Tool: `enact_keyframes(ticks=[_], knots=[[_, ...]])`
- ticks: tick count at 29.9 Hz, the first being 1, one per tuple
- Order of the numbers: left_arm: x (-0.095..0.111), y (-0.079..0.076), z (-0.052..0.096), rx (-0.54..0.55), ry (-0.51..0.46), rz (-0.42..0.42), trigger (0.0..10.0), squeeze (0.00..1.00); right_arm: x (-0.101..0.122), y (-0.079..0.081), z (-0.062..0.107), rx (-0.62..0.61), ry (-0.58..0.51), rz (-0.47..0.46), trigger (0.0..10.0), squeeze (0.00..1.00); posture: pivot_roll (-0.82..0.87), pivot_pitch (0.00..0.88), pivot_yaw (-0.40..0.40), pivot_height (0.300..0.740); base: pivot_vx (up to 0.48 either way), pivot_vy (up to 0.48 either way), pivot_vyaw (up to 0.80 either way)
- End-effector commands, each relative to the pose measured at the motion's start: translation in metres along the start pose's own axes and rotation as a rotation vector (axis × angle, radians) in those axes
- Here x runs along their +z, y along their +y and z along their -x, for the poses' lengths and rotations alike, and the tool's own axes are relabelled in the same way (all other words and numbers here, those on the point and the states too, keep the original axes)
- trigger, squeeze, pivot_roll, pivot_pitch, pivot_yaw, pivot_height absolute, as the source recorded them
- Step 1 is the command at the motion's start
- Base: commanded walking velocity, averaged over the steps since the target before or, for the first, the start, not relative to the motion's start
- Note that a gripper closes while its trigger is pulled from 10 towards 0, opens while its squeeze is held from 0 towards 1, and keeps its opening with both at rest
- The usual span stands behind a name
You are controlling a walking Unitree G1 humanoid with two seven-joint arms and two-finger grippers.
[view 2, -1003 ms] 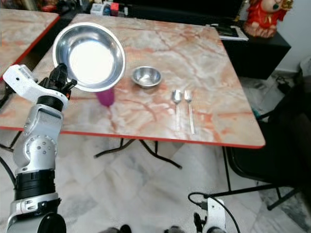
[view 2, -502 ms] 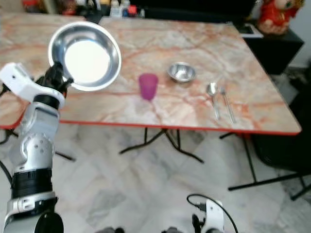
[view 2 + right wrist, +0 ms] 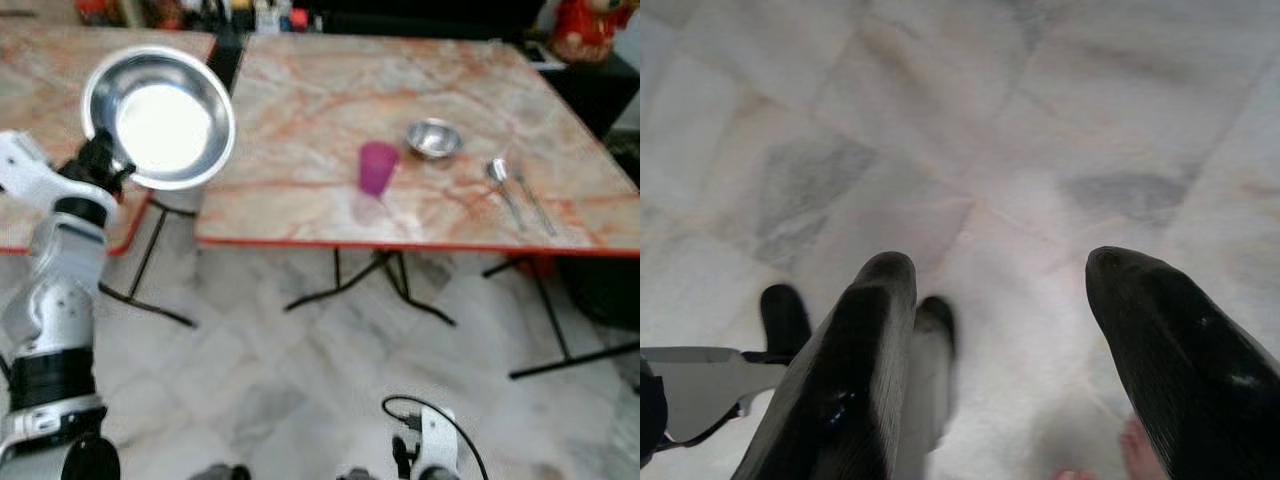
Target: Setting the table
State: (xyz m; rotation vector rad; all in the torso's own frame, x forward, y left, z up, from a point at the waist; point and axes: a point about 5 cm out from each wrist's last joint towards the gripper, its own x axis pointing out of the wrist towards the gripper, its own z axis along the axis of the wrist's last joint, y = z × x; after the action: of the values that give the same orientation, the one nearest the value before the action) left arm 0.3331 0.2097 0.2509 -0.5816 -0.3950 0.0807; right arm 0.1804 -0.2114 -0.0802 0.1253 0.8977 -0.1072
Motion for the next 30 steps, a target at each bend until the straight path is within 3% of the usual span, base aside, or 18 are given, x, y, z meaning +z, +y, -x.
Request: enact_keyframes(ticks=[1,12,21,30], knots=[[-0.002,-0.010,-0.001,-0.033,0.006,0.015,10.0,0.00,-0.007,-0.008,0.003,-0.026,0.020,-0.019,10.0,0.00,-0.03,0.142,-0.052,0.740,0.000,0.480,0.00],[0.000,0.005,0.002,0.007,0.010,-0.021,10.0,0.00,-0.006,-0.007,0.002,-0.024,0.012,-0.020,10.0,0.00,-0.03,0.155,-0.051,0.740,0.000,0.480,0.00],[0.001,0.035,0.010,0.083,0.027,-0.083,10.0,0.00,-0.005,-0.007,0.002,-0.024,0.013,-0.017,10.0,0.00,-0.02,0.159,-0.051,0.740,0.000,0.480,0.00],[-0.006,0.032,0.009,0.081,0.039,-0.076,10.0,0.00,-0.005,-0.007,0.002,-0.023,0.010,-0.019,10.0,0.00,-0.02,0.155,-0.052,0.740,0.000,0.480,0.00]])
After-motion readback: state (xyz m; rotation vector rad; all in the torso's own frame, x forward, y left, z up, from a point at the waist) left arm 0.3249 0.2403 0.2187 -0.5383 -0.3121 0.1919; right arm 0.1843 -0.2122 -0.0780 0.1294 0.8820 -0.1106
